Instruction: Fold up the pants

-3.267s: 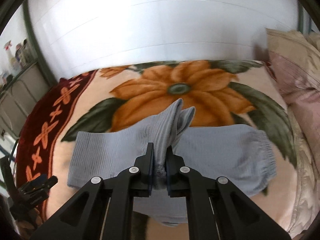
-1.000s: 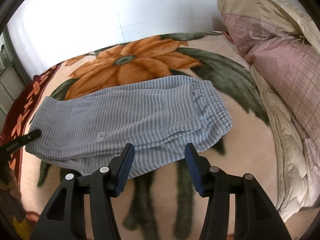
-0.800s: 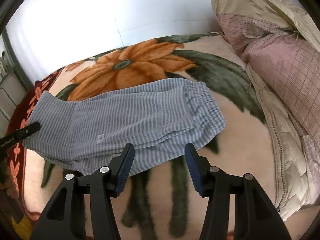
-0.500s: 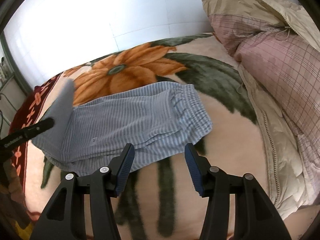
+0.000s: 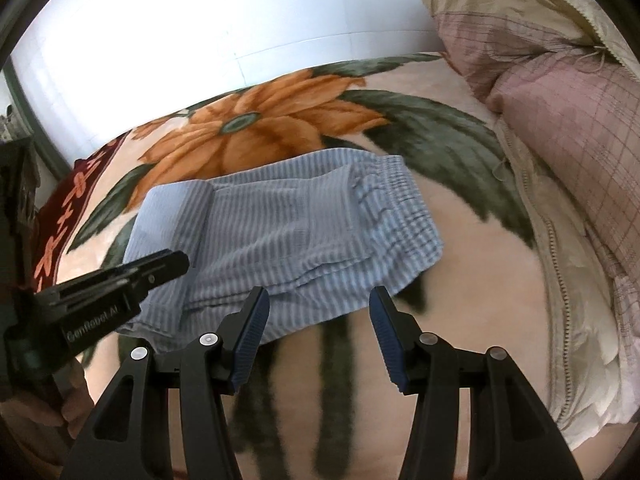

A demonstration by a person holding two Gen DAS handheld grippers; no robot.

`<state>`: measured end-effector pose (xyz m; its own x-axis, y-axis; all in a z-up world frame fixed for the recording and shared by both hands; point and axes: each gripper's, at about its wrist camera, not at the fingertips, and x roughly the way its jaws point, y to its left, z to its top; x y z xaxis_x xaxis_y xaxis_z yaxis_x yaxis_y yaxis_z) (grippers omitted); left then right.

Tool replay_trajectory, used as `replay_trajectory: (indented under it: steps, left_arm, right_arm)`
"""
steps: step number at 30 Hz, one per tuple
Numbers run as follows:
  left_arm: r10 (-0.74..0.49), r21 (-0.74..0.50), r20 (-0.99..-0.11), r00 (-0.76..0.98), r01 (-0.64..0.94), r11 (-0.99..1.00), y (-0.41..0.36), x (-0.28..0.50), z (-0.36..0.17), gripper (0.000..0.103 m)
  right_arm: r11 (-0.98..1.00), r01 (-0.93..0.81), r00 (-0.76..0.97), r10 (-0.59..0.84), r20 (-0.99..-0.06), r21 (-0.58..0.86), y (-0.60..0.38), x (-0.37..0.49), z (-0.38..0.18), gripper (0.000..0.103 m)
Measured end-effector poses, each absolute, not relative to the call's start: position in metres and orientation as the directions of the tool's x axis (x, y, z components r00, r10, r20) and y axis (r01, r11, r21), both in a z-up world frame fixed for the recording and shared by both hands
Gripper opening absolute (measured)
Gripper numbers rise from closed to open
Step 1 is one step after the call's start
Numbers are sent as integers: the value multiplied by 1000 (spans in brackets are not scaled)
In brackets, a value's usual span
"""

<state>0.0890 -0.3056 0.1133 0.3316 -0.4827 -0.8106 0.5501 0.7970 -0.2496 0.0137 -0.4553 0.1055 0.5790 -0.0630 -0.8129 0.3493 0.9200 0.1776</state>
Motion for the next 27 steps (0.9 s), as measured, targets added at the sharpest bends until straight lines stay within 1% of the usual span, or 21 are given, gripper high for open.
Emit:
replay_trajectory:
  steps: [2, 6, 8, 9, 13, 18, 27]
  left_arm:
    - [-459, -231, -819, 345, 534, 813, -297, 91, 114, 30]
    - [-414, -194, -826, 381, 499, 845, -273, 97, 116, 37]
    - [-386, -163, -828, 408, 483, 860, -260, 99, 118, 45]
    - [-372, -148, -828, 418, 477, 866, -254, 99, 118, 47]
    - [-308, -97, -841, 444, 437, 894, -230, 103, 111, 49]
    - [-288, -116, -869, 401, 400, 909, -211, 105, 90, 49]
    - [-319, -164, -869, 378, 387, 907, -202, 102, 77, 53]
  right_arm:
    - [920, 340, 583, -43, -811, 196, -450, 18, 104, 53]
    - [916, 321, 587, 8, -809, 242, -436, 28, 100, 53]
    - [914, 308, 585, 38, -810, 265, -429, 36, 97, 53]
    - [913, 300, 584, 54, -810, 277, -426, 40, 96, 53]
    - [904, 263, 575, 134, -807, 338, -411, 60, 88, 53]
    - [888, 248, 539, 206, -816, 388, -397, 87, 73, 53]
    - [903, 252, 491, 189, -850, 347, -377, 118, 53, 53]
